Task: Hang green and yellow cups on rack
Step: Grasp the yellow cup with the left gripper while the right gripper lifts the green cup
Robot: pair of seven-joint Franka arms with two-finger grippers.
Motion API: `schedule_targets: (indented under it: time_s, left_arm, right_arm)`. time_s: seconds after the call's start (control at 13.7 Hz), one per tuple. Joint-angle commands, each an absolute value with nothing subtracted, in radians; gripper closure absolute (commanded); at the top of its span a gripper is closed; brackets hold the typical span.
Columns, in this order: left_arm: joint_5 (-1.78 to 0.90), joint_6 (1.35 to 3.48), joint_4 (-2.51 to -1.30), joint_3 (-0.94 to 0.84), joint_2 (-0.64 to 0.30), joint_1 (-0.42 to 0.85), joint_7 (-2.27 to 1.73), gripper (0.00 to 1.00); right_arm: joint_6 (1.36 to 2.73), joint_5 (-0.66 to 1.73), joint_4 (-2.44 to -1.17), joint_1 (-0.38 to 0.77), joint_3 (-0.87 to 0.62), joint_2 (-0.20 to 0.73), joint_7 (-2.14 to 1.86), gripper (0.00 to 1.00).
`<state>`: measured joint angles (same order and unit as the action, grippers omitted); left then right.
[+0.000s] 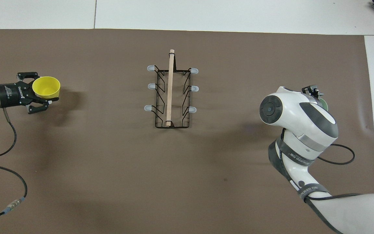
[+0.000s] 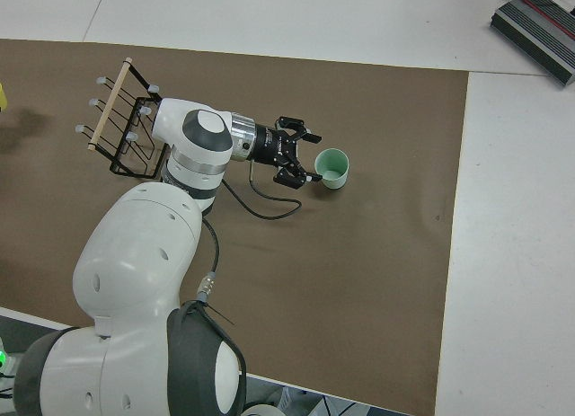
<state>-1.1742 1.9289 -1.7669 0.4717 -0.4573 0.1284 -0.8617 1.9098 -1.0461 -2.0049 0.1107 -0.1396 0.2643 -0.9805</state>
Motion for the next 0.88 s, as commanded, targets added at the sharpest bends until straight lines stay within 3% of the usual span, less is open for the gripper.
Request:
schedule_targets:
  time_s: [0.0,0.51,0.8]
  left_arm:
    - [-1.141,1.945,-1.74,0.476,-0.448,0.138,-0.857,1.0]
    - [-1.097,2.077,-1.715,0.457,-0.387,0.166,-0.893,1.0]
    - [-0.944,2.079,-1.712,0.391,-0.345,0.161,-0.893,1.0]
  right_arm:
    - [1.916,-1.072,-1.983,0.121,-0.141,0.296,-0.927,0.0]
    - [1.939,-1.091,-2.006,0.123,-0.143,0.345,-0.772,0.0]
    - [1.963,-1.104,-2.031,0.129,-0.143,0.37,-0.741,0.0]
